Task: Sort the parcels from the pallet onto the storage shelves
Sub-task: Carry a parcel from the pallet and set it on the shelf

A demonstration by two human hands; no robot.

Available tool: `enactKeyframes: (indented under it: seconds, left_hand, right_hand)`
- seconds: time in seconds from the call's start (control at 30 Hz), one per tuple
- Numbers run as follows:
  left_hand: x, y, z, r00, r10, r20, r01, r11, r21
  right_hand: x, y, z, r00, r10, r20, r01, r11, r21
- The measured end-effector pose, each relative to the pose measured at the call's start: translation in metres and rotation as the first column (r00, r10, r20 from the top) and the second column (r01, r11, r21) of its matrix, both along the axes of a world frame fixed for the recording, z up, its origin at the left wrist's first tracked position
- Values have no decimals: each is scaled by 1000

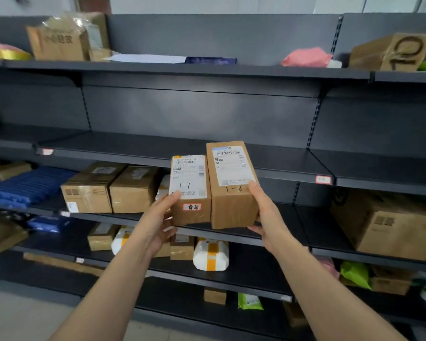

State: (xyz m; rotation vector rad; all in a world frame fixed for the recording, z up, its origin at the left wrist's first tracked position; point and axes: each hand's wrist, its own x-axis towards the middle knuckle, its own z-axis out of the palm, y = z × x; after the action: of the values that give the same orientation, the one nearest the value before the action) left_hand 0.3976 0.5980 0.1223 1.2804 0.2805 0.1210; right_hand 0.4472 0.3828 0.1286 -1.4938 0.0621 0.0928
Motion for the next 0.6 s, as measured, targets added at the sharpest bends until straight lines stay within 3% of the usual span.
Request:
enactKeyframes:
  seconds: [0.4,0.6]
  left_hand:
    - [38,130,9,992,123,5,-120,978,-172]
    - [52,230,20,977,207,51,-199,970,-138]
  right_hand:
    - [70,150,18,998,64,22,-65,997,37]
    - [102,261,33,992,127,-1,-127,991,53]
